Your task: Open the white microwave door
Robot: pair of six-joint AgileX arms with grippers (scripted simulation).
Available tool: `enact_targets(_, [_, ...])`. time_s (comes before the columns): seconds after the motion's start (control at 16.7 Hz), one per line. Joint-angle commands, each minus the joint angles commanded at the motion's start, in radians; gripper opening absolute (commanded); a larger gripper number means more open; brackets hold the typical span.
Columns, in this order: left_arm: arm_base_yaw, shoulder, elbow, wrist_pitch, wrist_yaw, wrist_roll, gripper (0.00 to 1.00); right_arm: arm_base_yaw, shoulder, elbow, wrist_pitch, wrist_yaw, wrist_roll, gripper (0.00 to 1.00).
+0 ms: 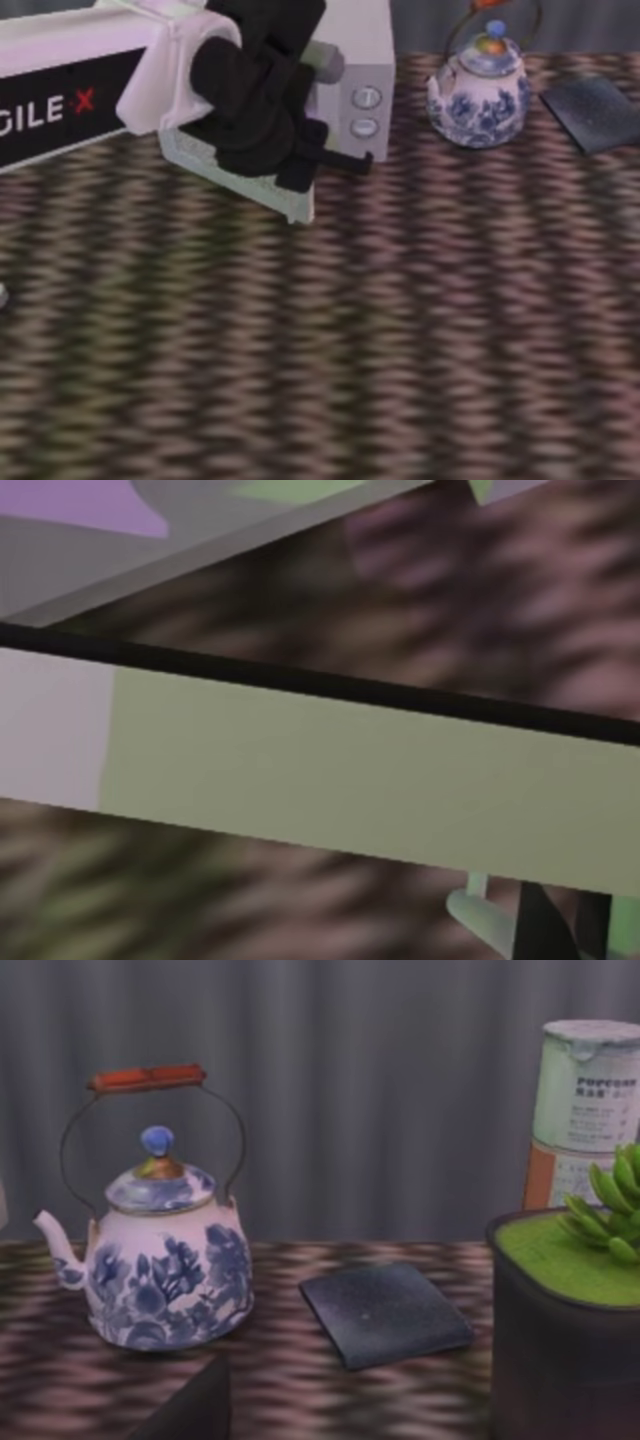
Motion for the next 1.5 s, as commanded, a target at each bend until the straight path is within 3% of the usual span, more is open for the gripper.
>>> enact_targets(0.24, [-0.001,-0.008,-0.010,0.006,0.013,0.009,0.00,0.000,0.000,0.000,0.000,0.000,0.000,1.00])
enact_targets(0.66, [0.038,-0.078,-0.102,0.029,0.077,0.134,0.00,0.000,0.000,0.000,0.000,0.000,0.000,1.00])
enact_targets(1.5, [0.038,-0.079,-0.102,0.030,0.078,0.134,0.00,0.000,0.000,0.000,0.000,0.000,0.000,1.00])
